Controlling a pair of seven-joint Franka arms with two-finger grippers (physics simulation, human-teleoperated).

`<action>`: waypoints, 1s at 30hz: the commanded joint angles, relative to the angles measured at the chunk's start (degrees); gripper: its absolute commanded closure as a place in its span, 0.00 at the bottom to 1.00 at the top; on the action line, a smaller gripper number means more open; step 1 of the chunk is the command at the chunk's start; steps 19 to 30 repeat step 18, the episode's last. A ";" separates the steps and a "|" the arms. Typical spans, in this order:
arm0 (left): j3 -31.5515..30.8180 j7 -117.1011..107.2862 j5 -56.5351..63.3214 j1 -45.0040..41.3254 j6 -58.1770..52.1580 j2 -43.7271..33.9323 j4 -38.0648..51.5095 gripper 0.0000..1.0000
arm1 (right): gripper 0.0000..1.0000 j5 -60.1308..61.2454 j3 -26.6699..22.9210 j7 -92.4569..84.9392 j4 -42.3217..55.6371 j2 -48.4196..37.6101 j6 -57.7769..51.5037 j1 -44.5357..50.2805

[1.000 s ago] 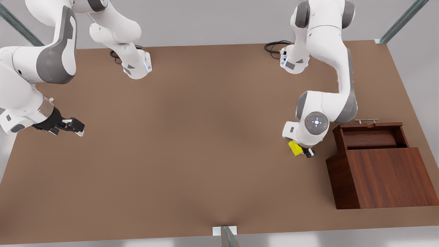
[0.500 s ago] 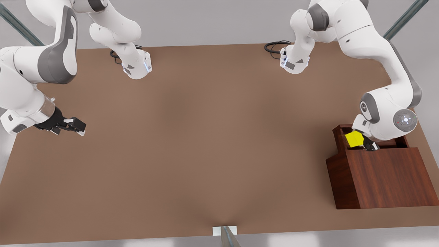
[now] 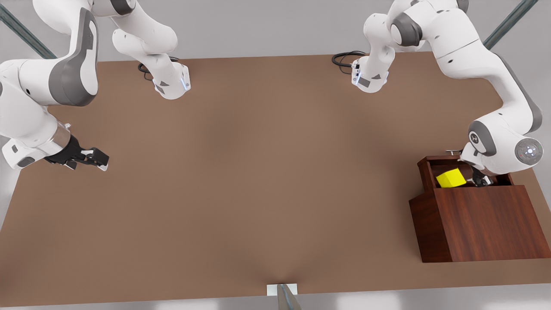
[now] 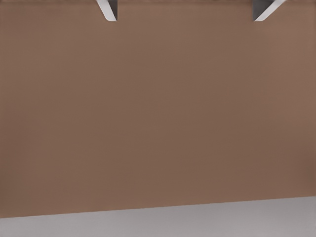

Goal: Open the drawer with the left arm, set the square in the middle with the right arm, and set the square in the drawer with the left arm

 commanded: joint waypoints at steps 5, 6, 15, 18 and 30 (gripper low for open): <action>-0.26 -35.44 -4.37 -0.10 -10.70 -0.55 7.91 0.00 | 0.00 -0.09 0.00 0.09 0.00 0.00 0.00 0.35; -0.70 -44.49 -5.15 -0.01 -12.28 -0.55 10.37 0.00 | 0.00 -0.09 0.09 0.09 0.00 0.00 0.09 0.44; -48.42 -92.24 10.66 22.93 -1.30 -13.65 10.99 0.00 | 0.00 -0.09 0.09 0.09 0.00 0.17 0.44 0.44; -48.78 -92.15 10.66 22.84 -2.18 -16.11 8.79 0.00 | 0.00 -0.09 0.00 0.09 0.00 0.17 0.35 0.44; -48.78 -92.15 10.66 22.84 -2.18 -16.11 8.79 0.00 | 0.00 -0.09 0.00 0.09 0.00 0.17 0.35 0.44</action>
